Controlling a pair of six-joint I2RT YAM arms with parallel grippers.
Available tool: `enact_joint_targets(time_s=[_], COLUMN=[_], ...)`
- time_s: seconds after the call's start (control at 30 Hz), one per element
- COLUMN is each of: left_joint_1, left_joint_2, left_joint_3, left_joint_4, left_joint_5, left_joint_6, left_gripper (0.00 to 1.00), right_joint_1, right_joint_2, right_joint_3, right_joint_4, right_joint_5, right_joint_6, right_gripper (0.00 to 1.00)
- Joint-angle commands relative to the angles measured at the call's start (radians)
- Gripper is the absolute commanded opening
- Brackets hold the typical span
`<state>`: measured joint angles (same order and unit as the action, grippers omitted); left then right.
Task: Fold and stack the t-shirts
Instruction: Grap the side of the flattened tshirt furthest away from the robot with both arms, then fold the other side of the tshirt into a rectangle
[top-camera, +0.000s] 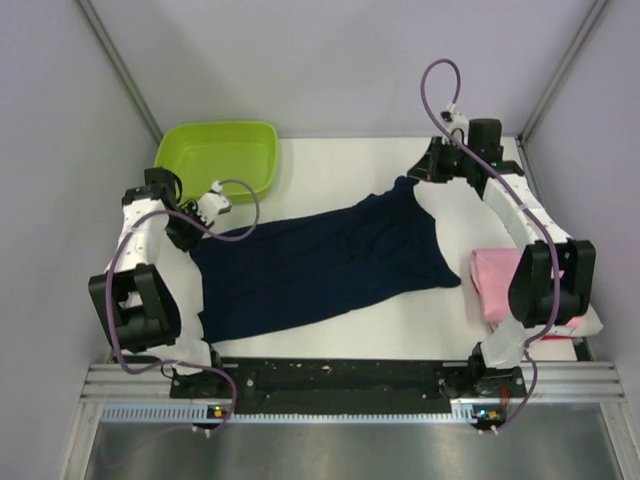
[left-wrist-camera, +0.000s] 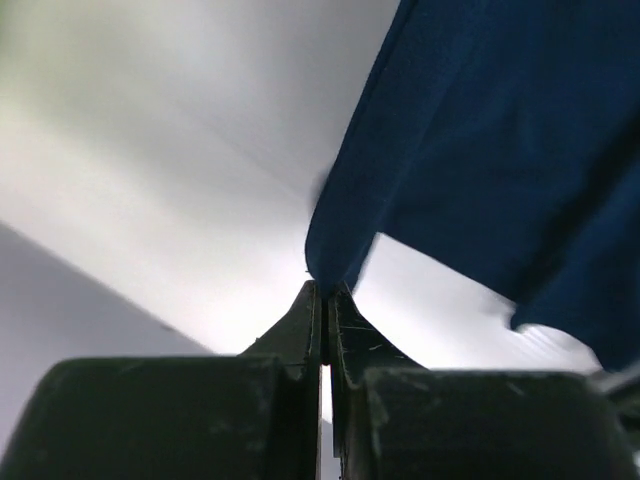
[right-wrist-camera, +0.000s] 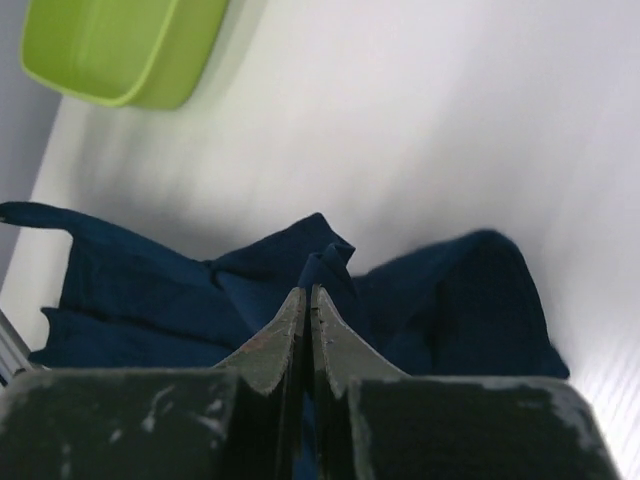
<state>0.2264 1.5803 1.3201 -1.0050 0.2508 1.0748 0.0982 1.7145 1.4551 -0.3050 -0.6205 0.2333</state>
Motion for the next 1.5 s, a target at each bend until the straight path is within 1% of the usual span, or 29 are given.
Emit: enact_joint_targets(time_s=[0.0, 0.07, 0.13, 0.23, 0.3, 0.43, 0.63, 0.73, 0.9, 0.97, 1.03, 1.07, 1.13, 1.2, 1.33, 1.4, 1.47], left_joint_1=[-0.004, -0.004, -0.006, -0.027, -0.045, -0.052, -0.052, -0.052, -0.052, -0.053, -0.053, -0.053, -0.053, -0.053, -0.055, -0.053, -0.053], left_joint_2=[-0.115, -0.155, -0.184, -0.194, -0.175, -0.131, -0.1, -0.109, -0.103, -0.088, -0.069, -0.066, -0.074, -0.104, -0.183, -0.213, -0.233], left_joint_3=[-0.146, -0.218, -0.297, -0.389, -0.435, -0.461, -0.423, -0.369, -0.191, -0.148, -0.136, -0.145, -0.183, -0.249, -0.367, -0.397, -0.41], left_joint_4=[-0.159, -0.193, -0.193, -0.158, -0.132, -0.077, -0.057, -0.034, 0.095, 0.143, 0.173, 0.187, 0.2, 0.215, 0.165, 0.126, 0.14], left_joint_5=[0.057, 0.061, 0.065, 0.067, 0.036, -0.053, -0.082, -0.084, -0.067, -0.068, -0.096, -0.113, -0.146, -0.165, -0.15, -0.147, -0.147], left_joint_6=[-0.01, -0.01, -0.006, -0.013, -0.025, -0.041, -0.052, -0.074, -0.179, -0.197, -0.203, -0.202, -0.187, -0.159, -0.084, -0.061, -0.058], left_gripper=[0.0, 0.0, 0.0, 0.0, 0.0, 0.0, 0.0, 0.0, 0.0, 0.0, 0.0, 0.0, 0.0, 0.0, 0.0, 0.0, 0.0], right_joint_1=[-0.003, -0.018, -0.023, -0.023, -0.023, -0.023, -0.023, -0.023, -0.025, -0.023, -0.023, -0.023, -0.023, -0.022, -0.022, -0.022, -0.025], right_joint_2=[-0.154, -0.214, -0.257, -0.262, -0.248, -0.251, -0.231, -0.234, -0.165, -0.1, -0.05, -0.044, -0.067, -0.105, -0.188, -0.219, -0.22], right_joint_3=[-0.158, -0.257, -0.349, -0.444, -0.495, -0.544, -0.565, -0.529, -0.31, -0.189, -0.118, -0.11, -0.152, -0.231, -0.386, -0.456, -0.492], right_joint_4=[-0.095, -0.109, -0.108, -0.097, -0.092, -0.095, -0.106, -0.117, -0.109, -0.109, -0.134, -0.14, -0.141, -0.144, -0.169, -0.172, -0.169], right_joint_5=[0.109, 0.149, 0.174, 0.137, 0.142, 0.221, 0.243, 0.246, 0.249, 0.263, 0.246, 0.229, 0.225, 0.257, 0.274, 0.272, 0.269], right_joint_6=[-0.061, -0.037, -0.017, -0.006, 0.009, 0.023, 0.043, 0.032, 0.014, 0.014, 0.026, 0.032, 0.035, 0.031, 0.014, 0.024, 0.024], right_gripper=[0.0, 0.0, 0.0, 0.0, 0.0, 0.0, 0.0, 0.0, 0.0, 0.0, 0.0, 0.0, 0.0, 0.0, 0.0, 0.0, 0.0])
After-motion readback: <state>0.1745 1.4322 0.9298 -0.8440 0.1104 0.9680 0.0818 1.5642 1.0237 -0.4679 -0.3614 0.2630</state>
